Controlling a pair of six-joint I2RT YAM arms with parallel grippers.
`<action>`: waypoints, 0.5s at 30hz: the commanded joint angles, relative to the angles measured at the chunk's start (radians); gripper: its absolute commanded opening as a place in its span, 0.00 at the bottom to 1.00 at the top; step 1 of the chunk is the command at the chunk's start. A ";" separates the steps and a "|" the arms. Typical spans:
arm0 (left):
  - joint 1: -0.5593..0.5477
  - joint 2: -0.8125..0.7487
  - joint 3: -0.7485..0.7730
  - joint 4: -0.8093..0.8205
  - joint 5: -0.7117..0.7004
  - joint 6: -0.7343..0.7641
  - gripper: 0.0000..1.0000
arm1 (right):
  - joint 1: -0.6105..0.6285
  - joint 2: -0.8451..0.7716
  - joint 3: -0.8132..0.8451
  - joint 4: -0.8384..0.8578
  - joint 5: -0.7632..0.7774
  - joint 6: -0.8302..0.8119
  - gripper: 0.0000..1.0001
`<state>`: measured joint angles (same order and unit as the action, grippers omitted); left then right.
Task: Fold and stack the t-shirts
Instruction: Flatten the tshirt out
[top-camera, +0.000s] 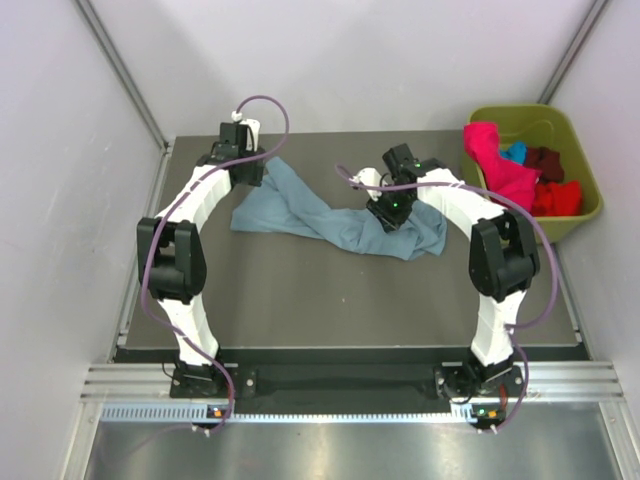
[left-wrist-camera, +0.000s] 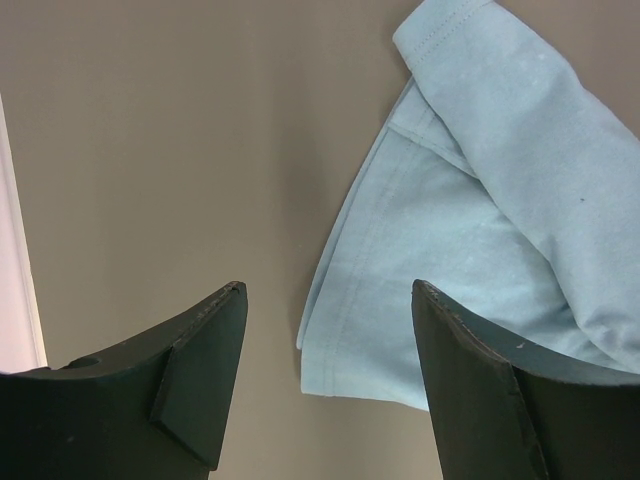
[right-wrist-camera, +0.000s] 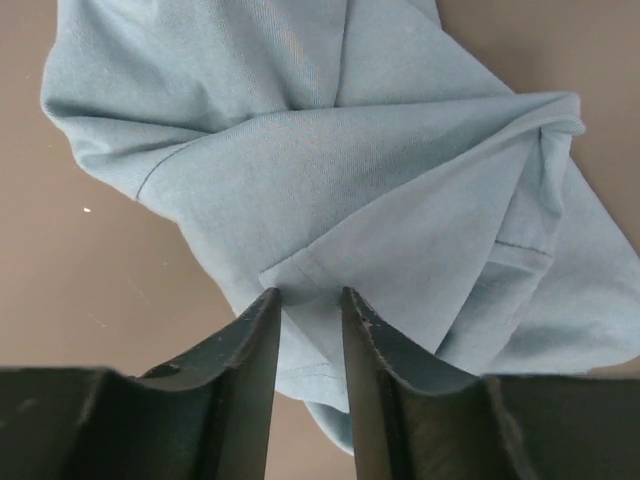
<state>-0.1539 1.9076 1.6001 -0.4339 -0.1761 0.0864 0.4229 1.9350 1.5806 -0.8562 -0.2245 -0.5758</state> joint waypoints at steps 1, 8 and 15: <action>0.005 -0.019 -0.006 0.050 -0.005 -0.013 0.72 | 0.010 0.015 0.042 0.029 0.007 0.004 0.29; 0.007 -0.022 -0.008 0.047 -0.005 -0.014 0.72 | 0.010 0.013 0.044 0.029 0.002 0.004 0.08; 0.007 -0.024 -0.029 0.050 -0.008 -0.010 0.72 | 0.010 -0.028 0.080 0.032 0.001 0.004 0.00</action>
<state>-0.1520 1.9076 1.5909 -0.4328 -0.1764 0.0803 0.4229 1.9503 1.5944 -0.8551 -0.2203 -0.5728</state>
